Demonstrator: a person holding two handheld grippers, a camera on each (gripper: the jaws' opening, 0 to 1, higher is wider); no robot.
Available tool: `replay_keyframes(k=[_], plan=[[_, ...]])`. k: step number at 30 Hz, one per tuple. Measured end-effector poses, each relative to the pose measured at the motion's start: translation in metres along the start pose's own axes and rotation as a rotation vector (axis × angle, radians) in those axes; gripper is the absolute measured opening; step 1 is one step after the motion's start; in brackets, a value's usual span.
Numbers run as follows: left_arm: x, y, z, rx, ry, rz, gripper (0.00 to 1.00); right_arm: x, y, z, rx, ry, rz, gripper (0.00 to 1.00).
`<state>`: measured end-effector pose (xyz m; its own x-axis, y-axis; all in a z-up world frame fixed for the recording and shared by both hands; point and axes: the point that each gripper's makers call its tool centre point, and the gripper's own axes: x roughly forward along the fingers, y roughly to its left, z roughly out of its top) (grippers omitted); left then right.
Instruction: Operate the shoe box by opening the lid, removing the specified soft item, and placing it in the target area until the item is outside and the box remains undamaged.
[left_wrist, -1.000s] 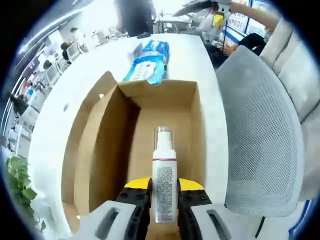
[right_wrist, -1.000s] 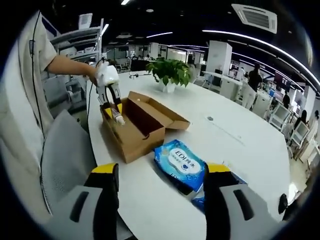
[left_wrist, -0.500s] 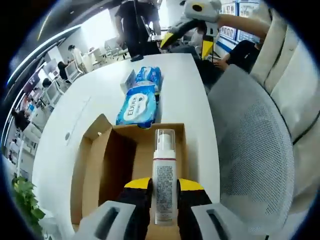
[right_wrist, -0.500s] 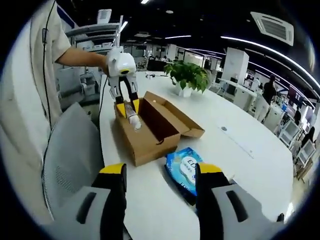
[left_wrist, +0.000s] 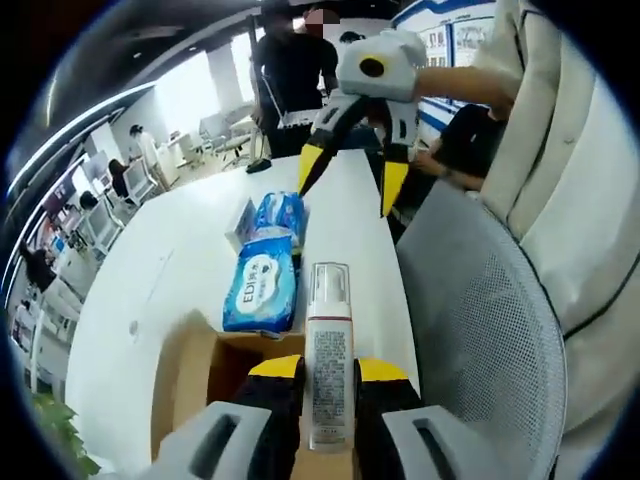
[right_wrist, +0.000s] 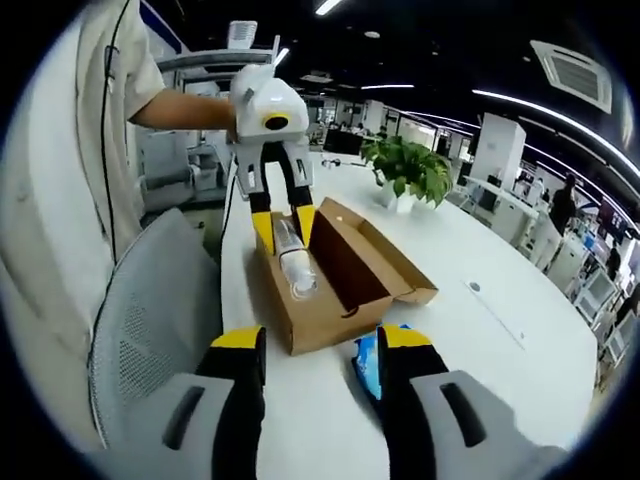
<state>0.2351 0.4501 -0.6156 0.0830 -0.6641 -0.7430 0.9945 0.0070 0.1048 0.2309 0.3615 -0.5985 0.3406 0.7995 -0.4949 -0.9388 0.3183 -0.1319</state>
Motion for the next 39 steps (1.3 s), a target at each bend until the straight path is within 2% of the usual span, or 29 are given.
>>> replay_keyframes(k=[5, 12, 21, 27, 33, 39], plan=[[0.0, -0.004, 0.015, 0.021, -0.026, -0.009, 0.18, 0.003, 0.003, 0.005, -0.017, -0.015, 0.018, 0.37], [0.005, -0.008, 0.022, 0.04, -0.045, -0.021, 0.18, 0.007, 0.007, 0.01, -0.047, -0.026, 0.042, 0.31], [0.009, -0.013, 0.038, 0.01, -0.136, -0.045, 0.18, 0.011, 0.017, 0.018, -0.044, -0.062, 0.095, 0.25], [0.008, -0.016, 0.041, -0.002, -0.183, -0.055, 0.18, 0.011, 0.02, 0.022, -0.045, -0.075, 0.12, 0.19], [0.011, -0.017, 0.037, -0.024, -0.22, -0.068, 0.18, 0.013, 0.021, 0.023, -0.069, -0.065, 0.138, 0.18], [0.019, -0.019, 0.03, -0.03, -0.215, -0.085, 0.18, 0.015, 0.026, 0.028, -0.071, -0.069, 0.162, 0.17]])
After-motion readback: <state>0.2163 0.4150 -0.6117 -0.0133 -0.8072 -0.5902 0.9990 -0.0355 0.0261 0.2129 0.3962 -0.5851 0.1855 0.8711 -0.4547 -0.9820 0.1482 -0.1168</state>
